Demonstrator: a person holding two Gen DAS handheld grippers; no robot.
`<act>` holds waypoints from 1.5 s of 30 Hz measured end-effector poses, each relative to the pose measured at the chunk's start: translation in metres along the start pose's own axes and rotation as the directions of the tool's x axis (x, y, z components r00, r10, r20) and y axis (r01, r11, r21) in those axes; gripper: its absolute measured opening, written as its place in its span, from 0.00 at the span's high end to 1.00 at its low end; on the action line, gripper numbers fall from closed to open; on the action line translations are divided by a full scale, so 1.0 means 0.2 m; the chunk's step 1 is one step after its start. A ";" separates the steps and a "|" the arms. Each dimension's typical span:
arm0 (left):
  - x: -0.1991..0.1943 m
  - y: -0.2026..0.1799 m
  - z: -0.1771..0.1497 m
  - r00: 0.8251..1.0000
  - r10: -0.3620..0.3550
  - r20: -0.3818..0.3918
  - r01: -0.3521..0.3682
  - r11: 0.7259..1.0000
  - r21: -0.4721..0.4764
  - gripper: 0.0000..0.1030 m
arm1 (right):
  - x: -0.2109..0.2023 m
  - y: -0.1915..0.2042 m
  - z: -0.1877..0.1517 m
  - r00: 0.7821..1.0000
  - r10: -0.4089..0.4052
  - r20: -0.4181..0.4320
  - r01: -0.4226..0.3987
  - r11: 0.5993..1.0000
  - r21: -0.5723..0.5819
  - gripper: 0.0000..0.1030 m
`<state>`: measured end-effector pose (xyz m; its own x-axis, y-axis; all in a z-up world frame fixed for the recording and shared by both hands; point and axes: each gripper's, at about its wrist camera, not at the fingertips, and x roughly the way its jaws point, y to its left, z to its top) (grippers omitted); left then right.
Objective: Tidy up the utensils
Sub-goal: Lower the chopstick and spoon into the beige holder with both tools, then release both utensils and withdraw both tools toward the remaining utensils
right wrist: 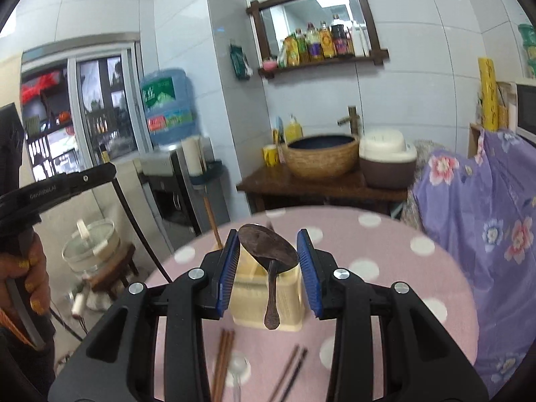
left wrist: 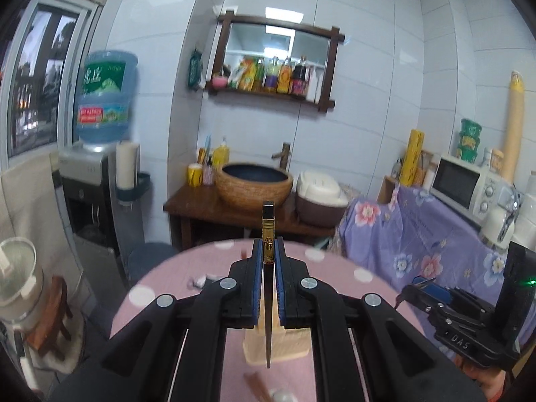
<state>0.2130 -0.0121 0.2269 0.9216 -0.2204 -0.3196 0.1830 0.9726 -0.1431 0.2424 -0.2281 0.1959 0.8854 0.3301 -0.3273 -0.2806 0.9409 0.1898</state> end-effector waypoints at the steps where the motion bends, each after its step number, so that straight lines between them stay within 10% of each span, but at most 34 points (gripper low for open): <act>1: 0.02 -0.02 0.05 1.000 0.003 0.016 -0.003 1.000 0.004 0.92 | 0.03 0.02 0.06 1.000 -0.003 0.015 0.003 1.000 -0.003 0.65; 6: 0.18 -0.09 0.11 0.999 0.032 0.030 -0.032 0.999 0.010 0.92 | 0.21 0.07 0.13 0.999 -0.037 0.012 0.037 0.999 -0.027 0.65; 16: 0.55 -0.02 -0.30 0.989 0.073 -0.131 -0.077 0.997 -0.026 0.92 | 0.56 0.02 -0.24 0.991 -0.094 -0.098 0.092 0.996 -0.022 0.65; 30: 0.60 0.03 -0.44 0.982 0.071 -0.177 -0.078 0.996 -0.034 0.91 | 0.68 -0.01 -0.42 0.980 -0.127 -0.151 0.124 0.992 -0.032 0.64; 36: 0.46 0.07 -0.50 0.987 0.058 -0.147 -0.067 0.996 -0.052 0.41 | 0.53 -0.02 -0.46 0.984 -0.137 -0.115 0.136 0.991 -0.018 0.50; 45: 0.28 0.18 -0.86 0.963 0.060 -0.264 -0.084 0.993 -0.083 0.27 | 0.33 -0.02 -0.69 0.967 -0.204 -0.153 0.195 0.978 -0.073 0.46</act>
<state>0.2128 -0.0031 0.0419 0.8077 -0.1736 -0.5635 0.0758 0.9783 -0.1928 0.2507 -0.1999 0.0448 0.8567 0.1387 -0.4967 -0.1289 0.9902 0.0543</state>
